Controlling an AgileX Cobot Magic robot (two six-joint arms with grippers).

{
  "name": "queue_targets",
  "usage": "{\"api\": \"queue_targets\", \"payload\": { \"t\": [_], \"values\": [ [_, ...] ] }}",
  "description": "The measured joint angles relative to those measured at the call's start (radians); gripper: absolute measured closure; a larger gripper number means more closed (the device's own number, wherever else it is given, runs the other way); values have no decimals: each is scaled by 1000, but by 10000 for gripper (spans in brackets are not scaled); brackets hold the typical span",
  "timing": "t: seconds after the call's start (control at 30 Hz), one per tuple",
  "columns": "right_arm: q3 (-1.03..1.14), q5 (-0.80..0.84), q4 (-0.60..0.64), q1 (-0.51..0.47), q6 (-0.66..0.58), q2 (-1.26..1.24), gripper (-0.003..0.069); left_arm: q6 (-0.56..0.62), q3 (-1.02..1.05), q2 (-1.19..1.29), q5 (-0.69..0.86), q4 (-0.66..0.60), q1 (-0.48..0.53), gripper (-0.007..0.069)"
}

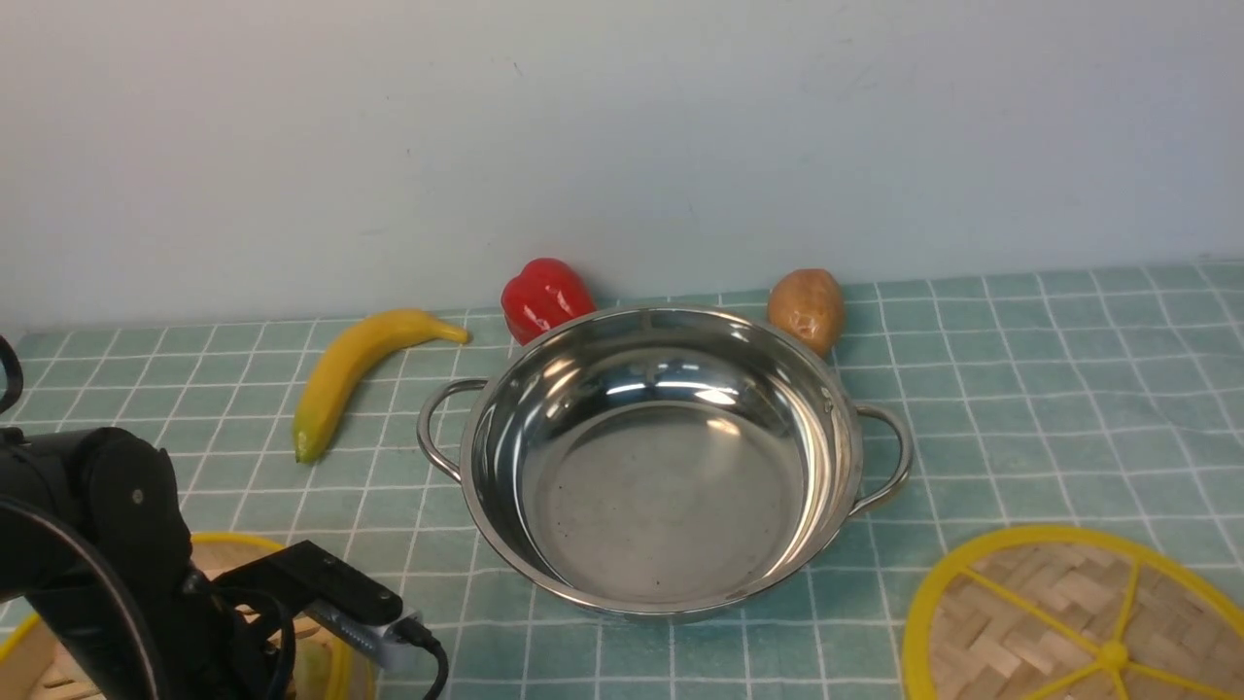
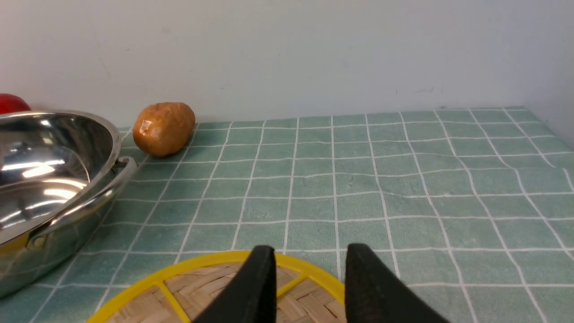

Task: Place the steamer in the pot on the blue tablecloth, and put the lid on the steamer.
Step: 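Grasp the rim of the steamer basket holding the buns with the left gripper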

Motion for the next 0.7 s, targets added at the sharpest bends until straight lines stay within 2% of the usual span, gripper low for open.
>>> {"api": "queue_targets", "payload": {
  "t": [0.17,0.23,0.33,0.53,0.7],
  "values": [
    [0,0,0,0,0,0,419,0,0,0,0,-2,0,439],
    [0,0,0,0,0,0,419,-13,0,0,1,-4,0,475],
    [0,0,0,0,0,0,419,-38,0,0,6,-10,-2,582],
    [0,0,0,0,0,0,419,-62,-6,-5,14,-3,-3,585],
    [0,0,0,0,0,0,419,-92,-81,-65,99,51,-4,585]
  ]
}}
